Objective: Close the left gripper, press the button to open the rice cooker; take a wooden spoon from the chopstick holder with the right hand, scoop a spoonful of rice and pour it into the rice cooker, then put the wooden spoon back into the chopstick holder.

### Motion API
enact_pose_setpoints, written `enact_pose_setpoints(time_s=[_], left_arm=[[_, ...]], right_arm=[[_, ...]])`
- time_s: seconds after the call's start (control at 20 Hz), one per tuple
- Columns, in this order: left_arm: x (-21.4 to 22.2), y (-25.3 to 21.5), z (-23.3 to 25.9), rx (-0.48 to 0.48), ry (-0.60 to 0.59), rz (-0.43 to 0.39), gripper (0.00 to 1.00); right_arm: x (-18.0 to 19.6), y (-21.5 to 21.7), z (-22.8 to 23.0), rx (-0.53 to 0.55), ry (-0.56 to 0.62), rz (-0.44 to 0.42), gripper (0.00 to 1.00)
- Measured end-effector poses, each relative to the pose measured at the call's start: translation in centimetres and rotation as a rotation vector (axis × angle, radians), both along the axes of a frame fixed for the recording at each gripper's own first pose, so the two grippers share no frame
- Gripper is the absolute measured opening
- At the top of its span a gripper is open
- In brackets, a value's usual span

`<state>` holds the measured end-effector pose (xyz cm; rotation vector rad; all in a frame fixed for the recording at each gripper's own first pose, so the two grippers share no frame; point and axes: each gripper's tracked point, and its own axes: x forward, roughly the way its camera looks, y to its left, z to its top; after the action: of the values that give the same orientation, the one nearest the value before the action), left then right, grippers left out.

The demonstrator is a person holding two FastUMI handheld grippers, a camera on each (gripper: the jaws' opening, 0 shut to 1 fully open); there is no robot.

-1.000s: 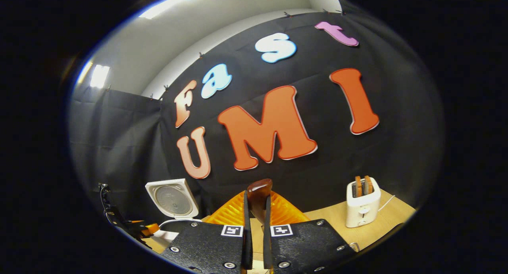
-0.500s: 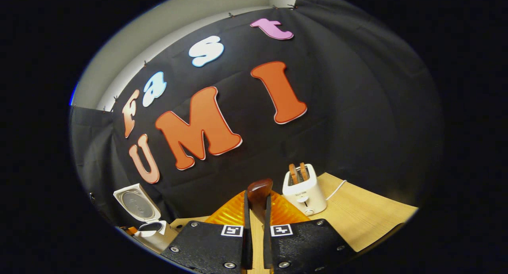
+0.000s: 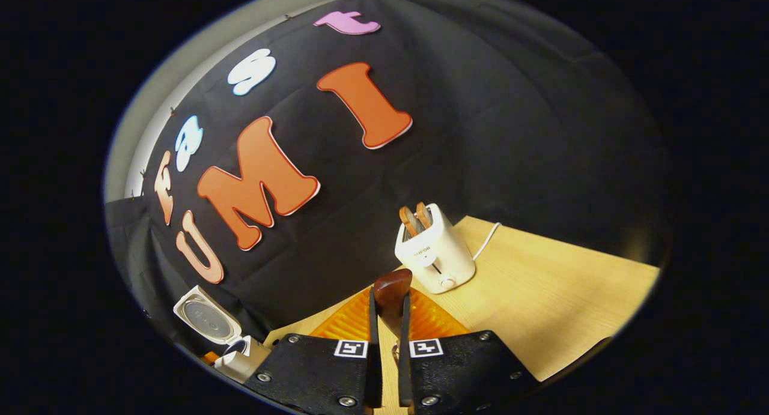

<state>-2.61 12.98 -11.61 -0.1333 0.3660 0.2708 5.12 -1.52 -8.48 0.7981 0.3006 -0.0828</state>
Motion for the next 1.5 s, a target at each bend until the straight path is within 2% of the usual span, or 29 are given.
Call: enact_pose_setpoints(time_s=[0.35,0.65,0.85,0.9,0.95,1.0,1.25,1.35,1.5], left_arm=[[0.7,-1.5,1.0,0.007,-0.027,-0.024,0.98],[1.4,-2.6,2.3,0.043,-0.049,-0.041,0.95],[2.3,-2.8,3.0,0.055,-0.078,-0.05,0.97],[2.6,-2.7,3.1,0.063,-0.077,-0.052,0.97],[2.9,-2.8,3.1,0.072,-0.075,-0.05,0.97],[3.3,-2.9,3.4,0.075,-0.076,-0.056,0.95],[4.7,-2.8,5.1,0.053,-0.085,-0.071,0.95],[5.3,-2.3,6.5,0.068,-0.104,-0.069,0.96],[6.8,-1.5,8.6,0.074,-0.112,-0.062,0.97]], right_arm=[[-0.3,-1.4,-4.0,0.131,0.064,-0.064,0.11],[0.0,-1.0,-5.3,0.135,0.068,-0.063,0.12],[-0.3,-1.0,-4.7,0.141,0.057,-0.045,0.2],[-0.1,-1.7,-4.5,0.125,0.049,-0.058,0.11],[-0.1,-2.3,-4.2,0.106,0.045,-0.072,0.24],[-0.4,-2.8,-3.7,0.085,0.031,-0.082,0.29],[-2.1,-6.4,0.7,-0.072,-0.071,-0.139,0.4],[-2.6,-7.1,2.6,-0.144,-0.107,-0.132,0.43],[-3.2,-7.9,4.5,-0.235,-0.128,-0.121,0.55]])
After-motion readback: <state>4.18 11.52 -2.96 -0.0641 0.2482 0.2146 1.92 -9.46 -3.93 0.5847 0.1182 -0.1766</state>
